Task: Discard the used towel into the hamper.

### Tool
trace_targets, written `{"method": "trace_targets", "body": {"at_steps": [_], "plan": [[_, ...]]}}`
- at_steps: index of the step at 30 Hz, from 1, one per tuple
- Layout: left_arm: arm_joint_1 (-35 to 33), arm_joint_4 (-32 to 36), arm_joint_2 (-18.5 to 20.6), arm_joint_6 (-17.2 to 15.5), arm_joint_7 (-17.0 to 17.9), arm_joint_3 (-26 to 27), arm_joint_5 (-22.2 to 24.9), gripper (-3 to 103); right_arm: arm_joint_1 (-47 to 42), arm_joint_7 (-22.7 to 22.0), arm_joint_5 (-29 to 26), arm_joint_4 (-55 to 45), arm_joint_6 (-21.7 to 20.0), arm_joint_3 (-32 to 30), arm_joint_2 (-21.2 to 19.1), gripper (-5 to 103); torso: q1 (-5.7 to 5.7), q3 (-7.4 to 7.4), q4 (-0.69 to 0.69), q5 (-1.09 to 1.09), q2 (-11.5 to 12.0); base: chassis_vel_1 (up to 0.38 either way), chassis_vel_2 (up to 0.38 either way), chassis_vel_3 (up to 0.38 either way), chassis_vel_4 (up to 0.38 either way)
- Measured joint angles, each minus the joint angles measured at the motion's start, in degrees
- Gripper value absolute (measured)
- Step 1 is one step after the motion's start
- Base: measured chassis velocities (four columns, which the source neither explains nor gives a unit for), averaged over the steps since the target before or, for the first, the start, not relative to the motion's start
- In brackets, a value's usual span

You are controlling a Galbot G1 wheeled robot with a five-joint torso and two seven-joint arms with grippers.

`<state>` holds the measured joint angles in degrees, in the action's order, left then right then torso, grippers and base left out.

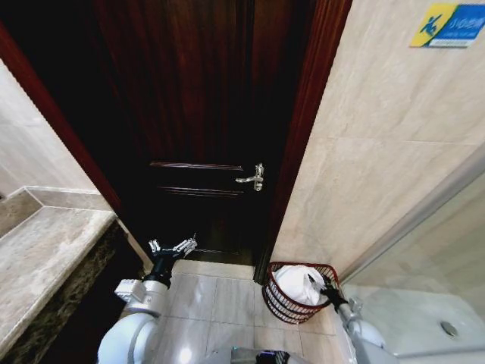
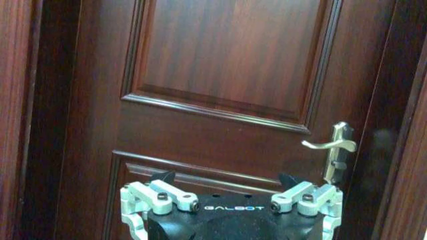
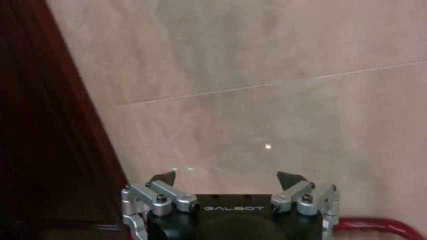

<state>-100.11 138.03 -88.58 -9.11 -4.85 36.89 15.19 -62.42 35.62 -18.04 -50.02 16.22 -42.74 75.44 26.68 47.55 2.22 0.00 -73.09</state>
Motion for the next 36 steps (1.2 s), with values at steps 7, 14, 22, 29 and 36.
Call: {"method": "trace_targets", "body": {"at_steps": [7,14,22,29,36], "plan": [[0.0,0.0,0.0,0.0,0.0,0.0,0.0,100,6.59,-7.5,12.34,10.38,-1.48,0.53,5.15,100,0.0,0.0,0.0,-0.02,0.0,0.0,0.0,0.0,0.0],[0.0,0.0,0.0,0.0,0.0,0.0,0.0,100,12.81,-17.08,22.43,23.49,-2.4,-0.5,4.89,100,0.01,0.01,-0.01,0.0,0.0,0.0,0.0,0.0,0.0],[0.0,0.0,0.0,0.0,0.0,0.0,0.0,100,20.98,-21.42,26.83,35.65,-5.84,-1.52,3.5,100,0.0,0.0,-0.01,-0.01,0.0,0.0,0.0,0.0,0.0],[0.0,0.0,0.0,0.0,0.0,0.0,0.0,100,23.65,-22.37,28.59,39.58,-9.76,-1.21,3.24,100,0.0,0.0,0.0,0.0,0.0,0.0,0.0,0.0,0.0],[0.0,0.0,0.0,0.0,0.0,0.0,0.0,100,23.39,-22.72,27.6,40.08,-11.44,-1.33,3.3,100,0.0,0.0,-0.01,0.0,0.0,0.0,0.0,0.0,0.0]]}}
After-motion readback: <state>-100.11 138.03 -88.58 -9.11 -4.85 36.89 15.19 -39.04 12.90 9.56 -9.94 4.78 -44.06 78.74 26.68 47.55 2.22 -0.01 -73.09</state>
